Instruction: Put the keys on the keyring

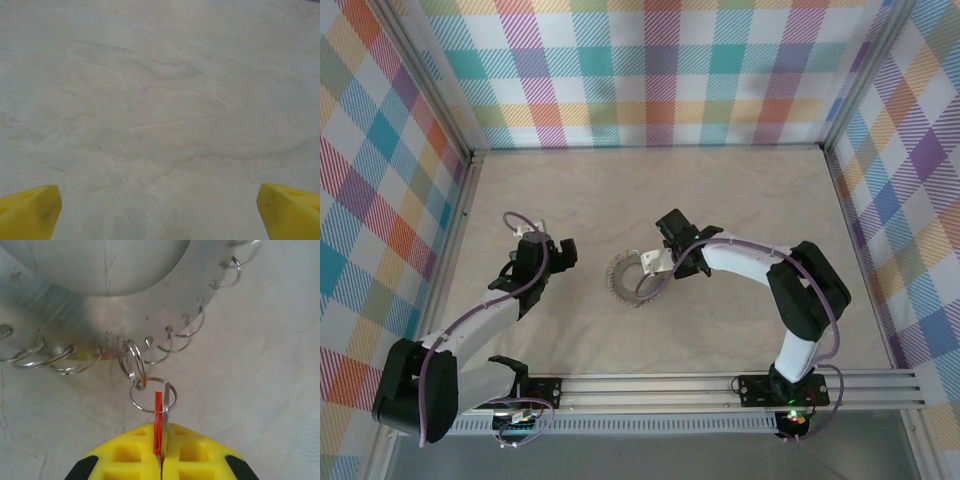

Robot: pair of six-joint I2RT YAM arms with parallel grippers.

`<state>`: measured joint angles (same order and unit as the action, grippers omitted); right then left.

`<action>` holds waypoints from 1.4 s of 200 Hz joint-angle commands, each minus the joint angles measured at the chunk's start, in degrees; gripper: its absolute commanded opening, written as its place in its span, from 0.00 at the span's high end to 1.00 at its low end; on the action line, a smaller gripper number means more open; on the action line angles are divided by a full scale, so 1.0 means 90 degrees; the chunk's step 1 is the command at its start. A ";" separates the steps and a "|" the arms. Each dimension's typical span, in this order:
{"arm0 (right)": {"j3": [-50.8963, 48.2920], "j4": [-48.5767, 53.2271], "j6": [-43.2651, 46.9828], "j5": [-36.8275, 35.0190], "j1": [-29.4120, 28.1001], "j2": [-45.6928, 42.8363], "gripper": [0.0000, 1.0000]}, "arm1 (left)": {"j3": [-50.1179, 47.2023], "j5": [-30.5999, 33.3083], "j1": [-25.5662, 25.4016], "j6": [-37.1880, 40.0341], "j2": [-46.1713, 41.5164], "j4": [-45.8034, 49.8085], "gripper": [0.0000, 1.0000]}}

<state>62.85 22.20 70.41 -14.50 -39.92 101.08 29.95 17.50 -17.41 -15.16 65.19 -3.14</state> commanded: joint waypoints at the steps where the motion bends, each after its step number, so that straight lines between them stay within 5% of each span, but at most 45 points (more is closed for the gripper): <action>1: -0.0077 0.0191 0.0080 -0.0029 0.0217 0.0080 1.00 | 0.0287 -0.0439 0.0089 0.0219 0.0153 -0.0092 0.00; 47: -0.0323 0.0473 0.0006 0.0089 0.0702 0.0196 1.00 | 0.0496 -0.0778 0.0089 0.0627 0.0475 -0.0168 0.00; 79: -0.0135 0.0988 -0.0039 0.0081 0.0865 0.0418 0.83 | 0.0747 -0.0979 0.0089 0.1244 0.0760 -0.0096 0.00; 122: 0.0058 0.1504 -0.0326 0.0089 0.0920 0.0274 0.79 | 0.0841 -0.0217 0.0094 0.1492 0.0914 -0.0140 0.00; 175: -0.0313 0.1655 -0.0599 0.0499 0.1071 -0.1138 0.73 | 0.0262 0.0427 0.0089 0.1870 0.0796 -0.0947 0.00; 202: -0.0727 0.1471 -0.1027 0.1105 0.1234 -0.2184 0.50 | 0.0022 0.0534 0.0090 0.2001 0.0837 -0.1420 0.00; 203: -0.0745 0.1451 -0.1061 0.1129 0.1248 -0.2230 0.45 | 0.0012 0.0535 0.0089 0.2009 0.0840 -0.1434 0.00; 204: -0.0759 0.1436 -0.1088 0.1155 0.1260 -0.2263 0.27 | 0.0002 0.0536 0.0089 0.2012 0.0832 -0.1441 0.00; 206: -0.0796 0.1388 -0.1140 0.1219 0.1281 -0.2351 0.07 | -0.0018 0.0536 0.0089 0.2015 0.0830 -0.1478 0.00; 209: -0.0844 0.1329 -0.1248 0.1311 0.1330 -0.2463 0.01 | -0.0054 0.0532 0.0089 0.2042 0.0831 -0.1545 0.00; 247: -0.2148 -0.0866 -0.3754 0.2345 0.2320 -0.4330 0.00 | -0.0388 0.0490 0.0098 0.2326 0.0953 -0.2209 0.00; 280: -0.4606 -0.4424 -0.6688 0.1038 0.2932 -0.5767 0.00 | -0.0694 -0.0106 0.0126 0.2415 0.1199 -0.3150 0.00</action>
<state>33.80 7.42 34.59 0.14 -15.99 54.74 25.85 19.59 -17.21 4.99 74.50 -22.39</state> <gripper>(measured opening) 0.996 0.998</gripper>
